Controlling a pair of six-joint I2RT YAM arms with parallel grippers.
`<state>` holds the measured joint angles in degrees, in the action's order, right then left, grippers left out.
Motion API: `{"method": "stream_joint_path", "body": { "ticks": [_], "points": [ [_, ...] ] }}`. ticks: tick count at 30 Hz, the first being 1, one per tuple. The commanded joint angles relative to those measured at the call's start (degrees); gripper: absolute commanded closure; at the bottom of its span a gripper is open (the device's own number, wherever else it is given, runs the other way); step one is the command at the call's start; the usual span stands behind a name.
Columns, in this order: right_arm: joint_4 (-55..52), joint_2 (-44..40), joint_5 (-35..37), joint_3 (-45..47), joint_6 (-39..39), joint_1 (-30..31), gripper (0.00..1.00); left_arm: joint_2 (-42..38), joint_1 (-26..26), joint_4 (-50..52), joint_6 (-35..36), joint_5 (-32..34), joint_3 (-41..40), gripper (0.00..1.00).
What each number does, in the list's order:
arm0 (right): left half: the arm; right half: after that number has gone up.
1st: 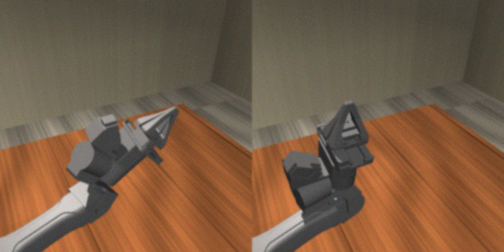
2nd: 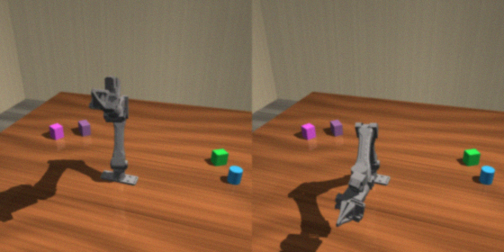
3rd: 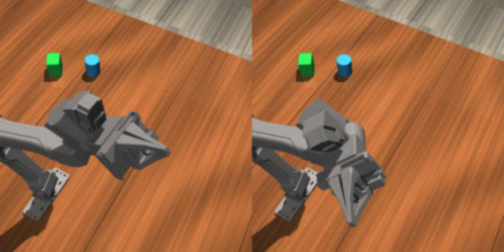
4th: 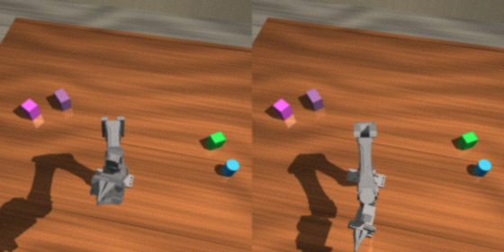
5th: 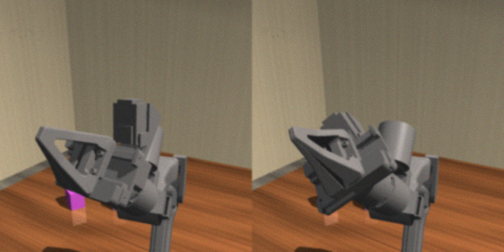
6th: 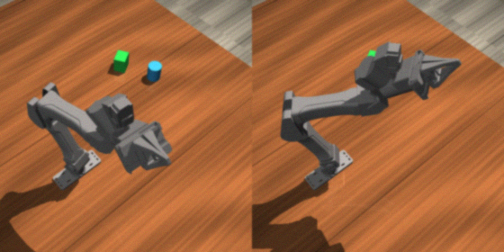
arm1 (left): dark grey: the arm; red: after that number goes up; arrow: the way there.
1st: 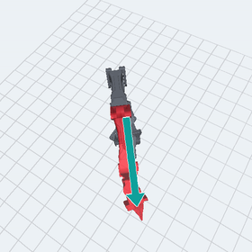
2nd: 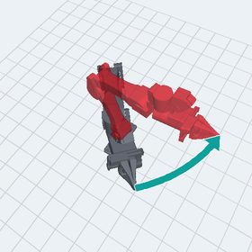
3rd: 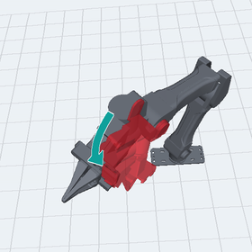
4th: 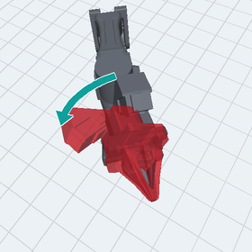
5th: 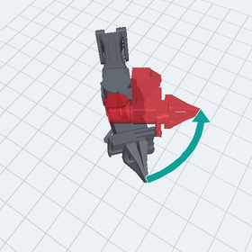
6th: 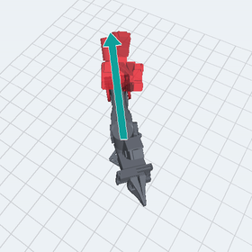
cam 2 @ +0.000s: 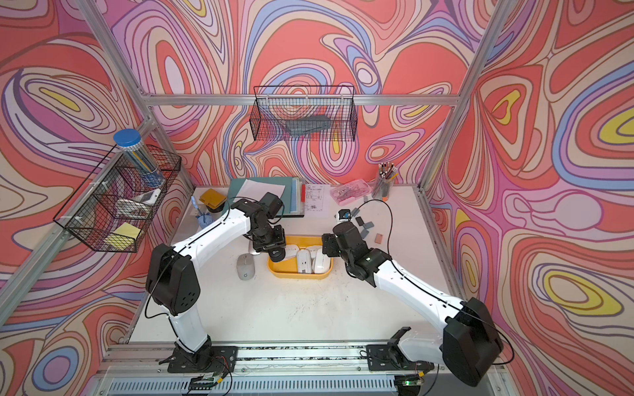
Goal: Take out the mouse from the storage box
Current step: Place the mouse at the center of the board.
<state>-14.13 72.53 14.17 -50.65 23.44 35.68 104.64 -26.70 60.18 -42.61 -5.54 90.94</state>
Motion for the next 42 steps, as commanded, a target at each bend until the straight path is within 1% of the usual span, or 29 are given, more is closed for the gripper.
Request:
{"method": "stream_joint_path", "body": {
  "ticks": [1, 3, 6, 8, 10, 14, 18, 21, 27, 36, 38, 42],
  "points": [
    [0.7, -0.9, -0.7, 0.7, -0.1, -0.2, 0.24, -4.3, 5.9, 5.5, 4.7, 5.9, -1.3, 0.64],
    [0.7, -1.0, -0.9, 0.7, -0.1, -0.2, 0.23, -4.9, 10.1, 5.3, 6.3, 5.9, -2.5, 0.64],
    [0.7, -1.1, -1.2, 0.8, 0.1, -0.3, 0.24, -4.5, 14.8, 4.3, 7.1, 5.5, -4.7, 0.64],
    [0.8, -1.3, -1.3, 0.9, 0.1, -0.2, 0.24, -4.5, 16.4, 2.3, 7.1, 4.7, -6.7, 0.64],
    [0.8, -1.5, -1.3, 1.0, 0.2, -0.2, 0.24, -3.5, 17.3, 1.3, 7.3, 5.1, -7.1, 0.64],
    [0.8, -1.6, -1.6, 1.0, 0.1, -0.3, 0.24, -0.8, 19.1, 3.1, 8.8, 8.2, -6.7, 0.64],
    [0.9, -1.9, -2.0, 1.2, 0.1, -0.2, 0.25, -2.5, 22.2, 2.9, 9.8, 10.6, -10.6, 0.63],
    [1.1, -1.7, -2.6, 1.2, 0.1, -0.2, 0.25, -3.9, 25.0, 2.9, 9.4, 8.7, -13.4, 0.63],
    [1.1, -1.8, -3.2, 1.0, 0.3, -0.3, 0.25, -5.3, 25.5, 3.0, 8.9, 6.9, -17.9, 0.63],
    [1.3, -2.4, -3.4, 1.3, 0.3, -0.3, 0.25, -3.9, 25.6, 0.6, 8.9, 4.5, -24.1, 0.60],
    [1.2, -2.2, -3.5, 1.2, 0.3, -0.3, 0.26, -3.6, 25.6, 0.4, 8.8, 3.9, -24.7, 0.58],
    [1.2, -2.2, -3.6, 1.2, 0.3, -0.2, 0.26, -3.0, 25.5, -0.7, 9.2, 3.2, -26.3, 0.52]
  ]
}}
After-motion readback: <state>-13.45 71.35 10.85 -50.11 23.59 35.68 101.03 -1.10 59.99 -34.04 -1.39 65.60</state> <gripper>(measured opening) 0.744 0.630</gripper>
